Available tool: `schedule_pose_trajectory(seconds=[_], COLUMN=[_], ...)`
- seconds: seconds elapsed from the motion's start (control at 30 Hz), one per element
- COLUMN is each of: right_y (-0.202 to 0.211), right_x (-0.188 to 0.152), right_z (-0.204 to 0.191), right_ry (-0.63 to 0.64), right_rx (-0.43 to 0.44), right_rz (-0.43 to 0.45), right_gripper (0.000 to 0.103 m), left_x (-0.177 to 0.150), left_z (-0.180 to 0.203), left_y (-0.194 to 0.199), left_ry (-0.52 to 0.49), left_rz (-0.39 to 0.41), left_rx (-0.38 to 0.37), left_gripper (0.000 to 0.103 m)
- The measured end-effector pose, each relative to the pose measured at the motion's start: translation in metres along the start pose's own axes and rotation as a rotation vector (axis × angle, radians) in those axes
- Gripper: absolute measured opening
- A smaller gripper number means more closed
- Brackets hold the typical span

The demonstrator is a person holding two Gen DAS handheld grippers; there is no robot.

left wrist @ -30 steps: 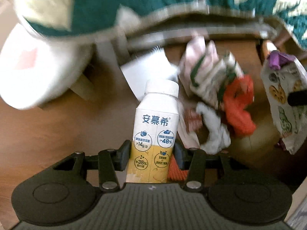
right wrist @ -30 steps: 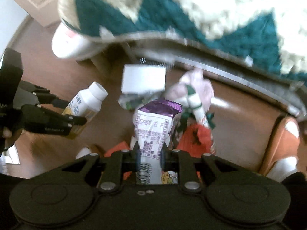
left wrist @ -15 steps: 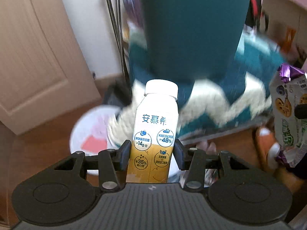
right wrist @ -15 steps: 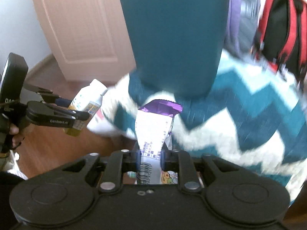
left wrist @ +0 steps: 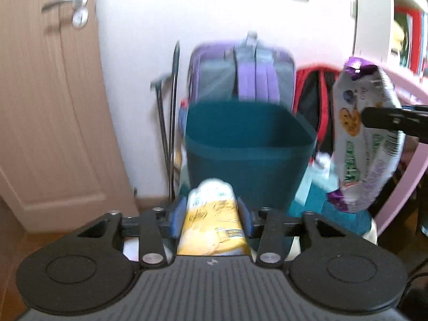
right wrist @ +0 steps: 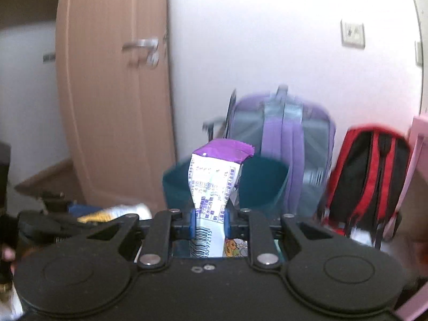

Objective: Collect trash
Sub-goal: 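Lift both items to the teal wastebasket and release them inside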

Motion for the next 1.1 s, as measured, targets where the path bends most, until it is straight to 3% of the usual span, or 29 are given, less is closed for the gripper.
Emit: schedule_pose_trajectory(seconds=[0.07, 0.13, 0.33, 0.43, 0.57, 0.77, 0.9, 1.1], right_y=[-0.007, -0.015, -0.058, -0.08, -0.115, -0.116, -0.132, -0.164], right_x=[0.018, 0.027, 0.047, 0.049, 0.027, 0.024, 0.028, 0.01], right_z=[0.005, 0.009, 0.034, 0.036, 0.039, 0.048, 0.05, 0.049], right_ry=[0.009, 0.014, -0.029, -0.04, -0.057, -0.05, -0.042, -0.044], right_rx=[-0.021, -0.029, -0.045, -0.045, -0.075, -0.088, -0.103, -0.123], right_rz=[0.037, 0.055, 0.089, 0.084, 0.025, 0.052, 0.034, -0.026], right_gripper=[0.018, 0.018, 0.018, 0.019, 0.019, 0.019, 0.019, 0.023], left_x=[0.022, 0.037, 0.056, 0.029, -0.028, -0.114, -0.148, -0.171], left_z=[0.003, 0.009, 0.001, -0.005, -0.019, -0.028, -0.022, -0.005], left_y=[-0.003, -0.012, -0.026, -0.028, -0.051, -0.067, -0.07, -0.067], left_ry=[0.01, 0.01, 0.132, 0.15, 0.197, 0.209, 0.241, 0.234], left_rz=[0.024, 0.022, 0.039, 0.006, -0.127, -0.279, -0.323, -0.352], left_rx=[0.005, 0.005, -0.038, -0.03, -0.01, 0.022, 0.015, -0.001], left_gripper=[0.028, 0.012, 0.011, 0.011, 0.011, 0.011, 0.011, 0.013])
Point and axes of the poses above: each gripper's, at about its wrist camera, not at the fingertips, and y roughly against the way its jaws point, z to its right, x to its top, the point moved 5 cm from there along -y, roughly the way its jaws point, and after that the axes turned 10 degrees about z, right-handed, at the moved point
